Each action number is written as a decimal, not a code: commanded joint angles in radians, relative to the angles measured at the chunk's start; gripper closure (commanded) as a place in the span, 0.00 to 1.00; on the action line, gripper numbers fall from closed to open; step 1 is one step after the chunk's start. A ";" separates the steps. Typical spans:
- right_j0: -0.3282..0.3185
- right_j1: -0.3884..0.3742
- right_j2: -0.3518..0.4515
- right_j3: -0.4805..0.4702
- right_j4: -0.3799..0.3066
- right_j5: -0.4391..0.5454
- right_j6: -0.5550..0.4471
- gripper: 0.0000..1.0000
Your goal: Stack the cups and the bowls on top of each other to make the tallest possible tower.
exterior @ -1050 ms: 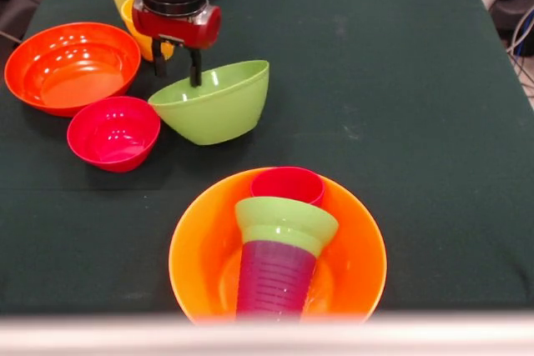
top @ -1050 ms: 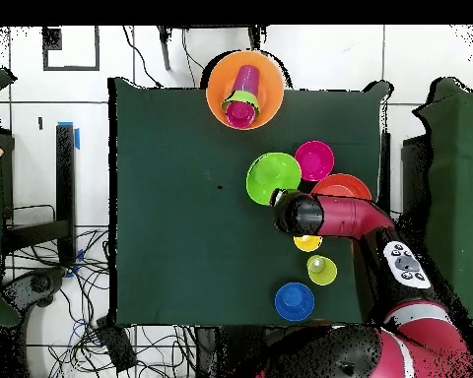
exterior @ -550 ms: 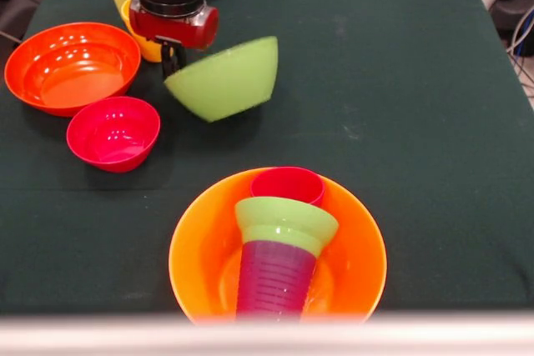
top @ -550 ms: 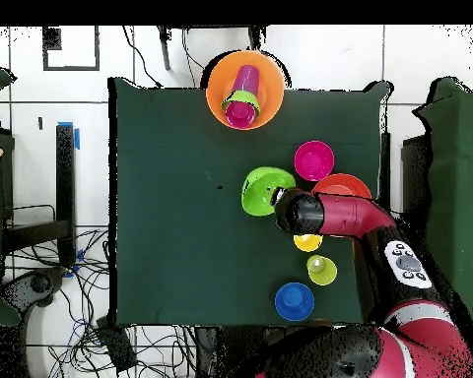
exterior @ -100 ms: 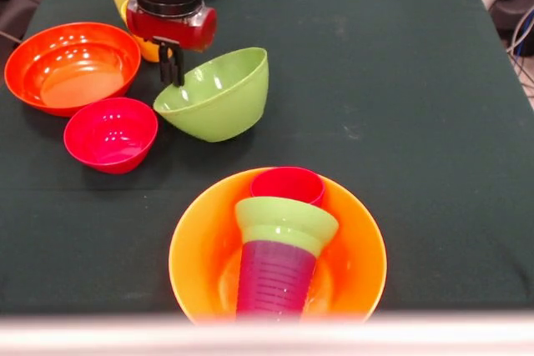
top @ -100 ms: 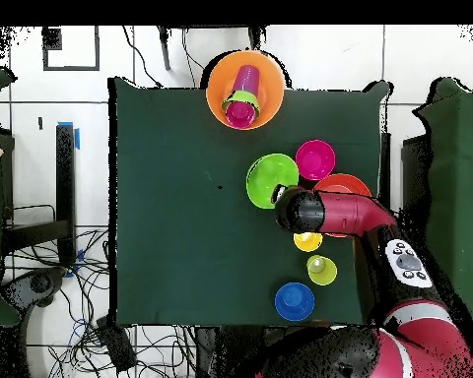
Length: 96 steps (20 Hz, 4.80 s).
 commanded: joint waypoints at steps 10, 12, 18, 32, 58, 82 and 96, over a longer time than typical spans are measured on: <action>0.055 -0.319 0.094 0.068 0.114 0.594 -0.180 1.00; 0.056 -0.323 0.103 0.046 0.116 0.635 -0.181 1.00; 0.045 -0.279 0.138 -0.027 0.110 0.674 -0.180 1.00; 0.016 -0.224 0.174 0.010 0.037 0.383 -0.141 0.00; 0.019 -0.093 0.128 0.025 -0.038 0.203 -0.125 0.00; 0.015 -0.024 0.135 -0.052 -0.078 0.204 -0.100 0.00; 0.008 -0.025 0.139 -0.043 -0.098 0.169 -0.111 1.00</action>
